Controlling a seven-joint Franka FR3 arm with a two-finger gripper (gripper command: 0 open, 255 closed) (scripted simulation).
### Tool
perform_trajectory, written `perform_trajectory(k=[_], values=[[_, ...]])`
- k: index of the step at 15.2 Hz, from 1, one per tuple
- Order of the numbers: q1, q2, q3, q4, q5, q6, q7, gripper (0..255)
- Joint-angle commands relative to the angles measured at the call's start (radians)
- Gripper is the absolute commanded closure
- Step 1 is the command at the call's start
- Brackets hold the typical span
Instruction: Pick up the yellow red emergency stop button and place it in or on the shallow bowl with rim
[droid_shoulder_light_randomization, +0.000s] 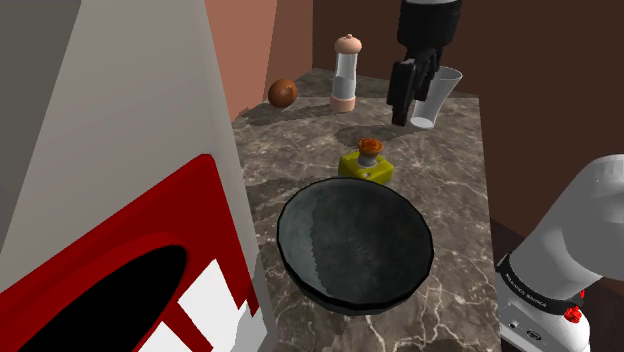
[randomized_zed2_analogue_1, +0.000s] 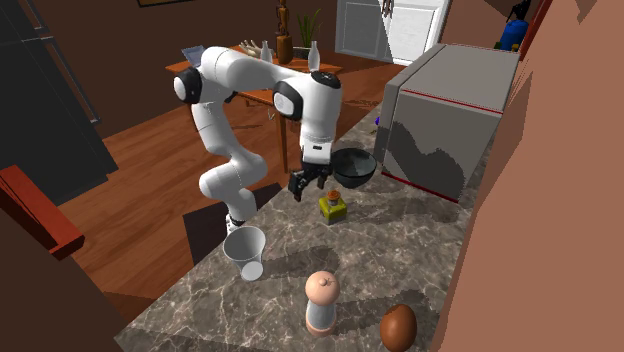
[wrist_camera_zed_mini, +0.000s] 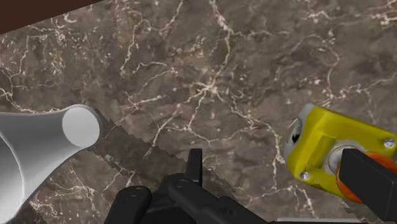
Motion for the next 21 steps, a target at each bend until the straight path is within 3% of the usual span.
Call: perform_trajectory(k=[1, 6, 13, 21], values=[[0.014, 0.039, 0.04, 0.03, 0.027, 0.001, 0.036, 0], [0.036, 0.127, 0.121, 0.1, 0.071, 0.006, 0.109, 0], [0.044, 0.106, 0.127, -0.016, 0.083, 0.102, 0.103, 0], [0.044, 0.106, 0.127, -0.016, 0.083, 0.101, 0.103, 0]])
